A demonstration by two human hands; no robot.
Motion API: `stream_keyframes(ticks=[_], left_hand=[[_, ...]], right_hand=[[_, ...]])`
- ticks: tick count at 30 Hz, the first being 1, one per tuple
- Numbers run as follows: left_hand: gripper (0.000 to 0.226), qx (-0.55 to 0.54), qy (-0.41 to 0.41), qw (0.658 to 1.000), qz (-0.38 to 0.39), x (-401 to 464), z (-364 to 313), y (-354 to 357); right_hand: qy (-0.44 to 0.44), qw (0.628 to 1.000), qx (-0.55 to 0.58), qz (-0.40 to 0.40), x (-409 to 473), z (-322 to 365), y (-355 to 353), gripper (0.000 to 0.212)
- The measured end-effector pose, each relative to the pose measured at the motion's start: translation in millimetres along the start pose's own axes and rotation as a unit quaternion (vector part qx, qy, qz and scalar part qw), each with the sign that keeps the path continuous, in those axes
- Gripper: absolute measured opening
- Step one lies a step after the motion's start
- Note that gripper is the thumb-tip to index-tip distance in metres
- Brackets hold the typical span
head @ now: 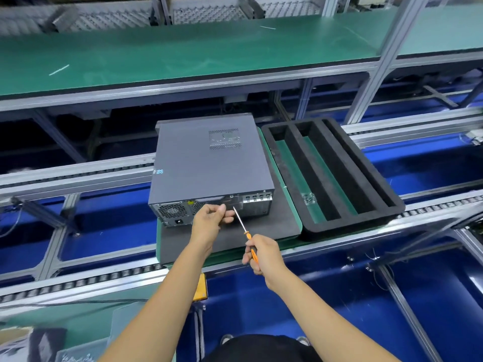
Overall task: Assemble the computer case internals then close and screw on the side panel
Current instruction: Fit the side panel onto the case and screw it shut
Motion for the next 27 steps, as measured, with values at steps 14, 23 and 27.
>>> stream_keyframes(ticks=[14,23,27], left_hand=[[0.012,-0.21,-0.052,0.976,-0.022,-9.0,19.4,-56.7],[0.02,-0.221,-0.089,0.97,0.038,-3.6,15.2,-70.3],[0.022,-0.203,-0.112,0.97,0.07,0.4,14.0,-75.2]], right_hand=[[-0.084,0.989,-0.116,0.034,0.6,-1.6,56.6,0.019],[-0.094,0.984,-0.148,0.028,7.2,1.1,78.0,0.024],[-0.089,0.986,-0.138,0.032,7.2,1.4,86.5,0.022]])
Point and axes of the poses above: each hand's wrist, its own x-axis towards the middle knuckle, its own y-axis out of the palm, z = x × y, the point moved 9 cm from there along x, towards the middle knuckle, and after that the axes turned 2 degrees about -x, right-handed, at the moved point
